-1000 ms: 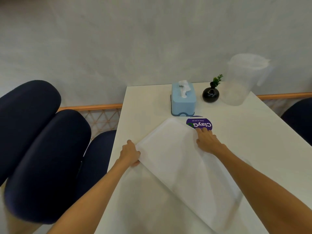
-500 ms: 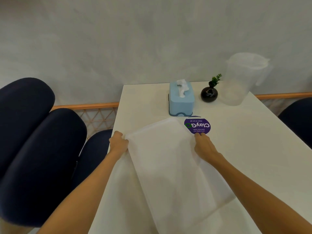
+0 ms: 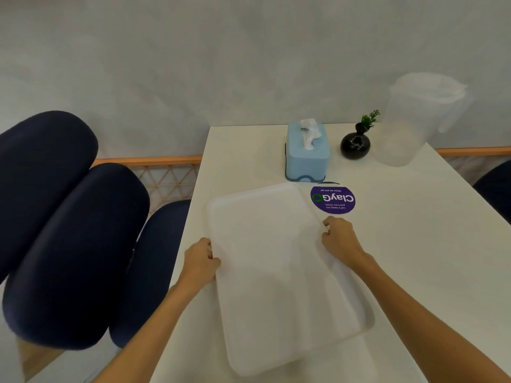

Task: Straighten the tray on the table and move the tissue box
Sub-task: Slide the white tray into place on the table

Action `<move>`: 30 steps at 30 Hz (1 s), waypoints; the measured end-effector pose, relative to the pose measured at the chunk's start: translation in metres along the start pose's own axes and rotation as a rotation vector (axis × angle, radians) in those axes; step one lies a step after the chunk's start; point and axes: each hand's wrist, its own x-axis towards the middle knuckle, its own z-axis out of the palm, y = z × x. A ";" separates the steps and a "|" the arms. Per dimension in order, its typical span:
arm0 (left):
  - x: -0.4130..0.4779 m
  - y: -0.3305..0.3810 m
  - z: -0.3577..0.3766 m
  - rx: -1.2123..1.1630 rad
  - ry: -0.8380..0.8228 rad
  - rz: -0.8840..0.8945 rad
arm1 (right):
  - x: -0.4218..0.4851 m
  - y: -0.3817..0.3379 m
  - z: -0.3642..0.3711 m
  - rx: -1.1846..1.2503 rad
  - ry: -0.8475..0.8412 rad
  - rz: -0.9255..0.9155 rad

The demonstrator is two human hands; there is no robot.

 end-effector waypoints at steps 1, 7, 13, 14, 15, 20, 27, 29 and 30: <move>0.004 0.000 -0.005 0.010 0.020 0.001 | 0.000 -0.003 0.002 0.015 -0.008 0.002; 0.034 0.003 -0.042 0.053 0.099 0.035 | 0.003 -0.036 0.014 0.070 -0.060 -0.017; 0.056 0.000 -0.058 0.105 0.104 0.020 | 0.007 -0.060 0.020 0.090 -0.094 -0.023; 0.059 -0.001 -0.057 0.122 0.104 0.024 | 0.007 -0.062 0.020 0.088 -0.098 -0.019; 0.060 -0.002 -0.058 0.130 0.105 0.018 | 0.006 -0.063 0.021 0.084 -0.103 -0.010; 0.062 0.000 -0.058 0.111 0.100 0.008 | 0.008 -0.064 0.021 0.068 -0.124 0.031; 0.066 0.000 -0.052 0.098 0.075 -0.017 | 0.010 -0.063 0.017 0.006 -0.170 0.085; 0.067 0.000 -0.051 0.105 0.066 -0.021 | 0.011 -0.062 0.016 0.005 -0.190 0.090; 0.068 -0.001 -0.051 0.108 0.058 -0.025 | 0.012 -0.062 0.015 0.005 -0.205 0.093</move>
